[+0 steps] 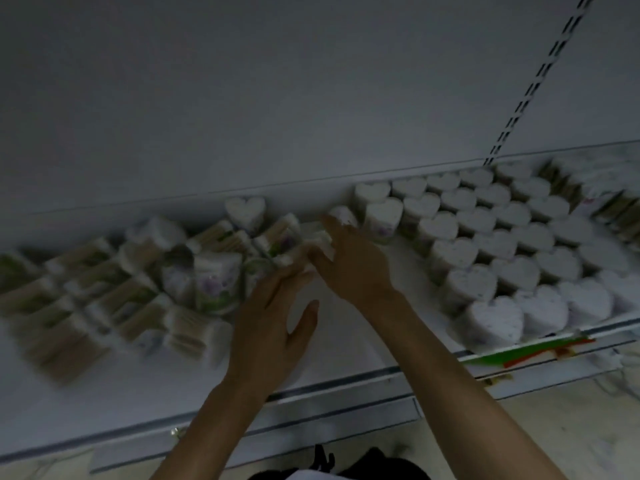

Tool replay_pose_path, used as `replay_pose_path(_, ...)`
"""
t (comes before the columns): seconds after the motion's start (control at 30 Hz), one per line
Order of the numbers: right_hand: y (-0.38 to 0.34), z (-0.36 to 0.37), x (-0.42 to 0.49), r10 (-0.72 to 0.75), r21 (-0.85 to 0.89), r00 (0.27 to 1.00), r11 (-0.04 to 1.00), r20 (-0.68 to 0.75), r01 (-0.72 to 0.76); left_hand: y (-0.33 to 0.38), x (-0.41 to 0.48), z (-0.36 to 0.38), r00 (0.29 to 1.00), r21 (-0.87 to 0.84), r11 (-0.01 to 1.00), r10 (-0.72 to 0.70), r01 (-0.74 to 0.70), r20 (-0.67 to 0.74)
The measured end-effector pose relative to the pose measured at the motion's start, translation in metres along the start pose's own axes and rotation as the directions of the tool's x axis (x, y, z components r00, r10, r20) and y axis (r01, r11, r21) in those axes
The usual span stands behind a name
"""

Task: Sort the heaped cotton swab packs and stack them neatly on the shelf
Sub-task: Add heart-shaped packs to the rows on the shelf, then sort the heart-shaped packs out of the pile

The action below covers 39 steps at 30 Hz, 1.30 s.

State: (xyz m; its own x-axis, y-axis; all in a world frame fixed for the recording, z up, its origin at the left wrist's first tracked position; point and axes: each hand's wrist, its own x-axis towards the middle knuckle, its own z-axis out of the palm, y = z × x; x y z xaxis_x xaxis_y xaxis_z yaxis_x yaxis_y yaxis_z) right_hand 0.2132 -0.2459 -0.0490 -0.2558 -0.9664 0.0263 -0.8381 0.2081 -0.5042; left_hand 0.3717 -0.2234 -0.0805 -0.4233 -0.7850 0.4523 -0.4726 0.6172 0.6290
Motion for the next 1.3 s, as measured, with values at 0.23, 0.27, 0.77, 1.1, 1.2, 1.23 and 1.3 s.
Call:
replay_pose_path(0.23, -0.023, 0.033, 0.0, 0.232, 0.192, 0.973, 0.956, -0.021, -0.223, -0.02, 0.007, -0.018, 0.99, -0.078, 0.991, 0.112, -0.105, 0.088)
replay_pose_path(0.27, -0.023, 0.034, -0.004, 0.24, 0.3, 0.969, 0.93, -0.054, -0.213, -0.021, 0.008, -0.019, 0.988, -0.072, 0.99, 0.124, -0.117, 0.091)
replay_pose_path(0.77, -0.016, 0.002, -0.059, 0.164, 0.678, 0.917, 0.721, -0.365, 0.141, -0.004, 0.042, 0.001, 0.982, -0.12, 0.985, -0.105, 0.124, 0.156)
replay_pose_path(1.1, 0.031, -0.008, -0.085, -0.221, 0.177, 0.872, 0.929, -0.438, 0.325, 0.052, 0.063, -0.001, 0.892, -0.315, 0.843, -0.362, 0.437, 0.27)
replay_pose_path(1.2, 0.039, -0.001, -0.09, -0.094, 0.185, 0.9, 0.964, -0.427, 0.189, 0.047, 0.073, 0.012, 0.855, -0.175, 0.888, -0.33, 0.425, 0.399)
replay_pose_path(1.23, 0.041, -0.001, -0.09, -0.002, 0.257, 0.908, 0.959, -0.418, 0.121, 0.043, 0.075, 0.019, 0.841, -0.196, 0.875, -0.329, 0.442, 0.429)
replay_pose_path(1.3, 0.051, 0.001, -0.089, 0.111, 0.345, 0.922, 0.938, -0.372, 0.026, 0.038, 0.072, 0.035, 0.818, -0.211, 0.86, -0.326, 0.465, 0.475)
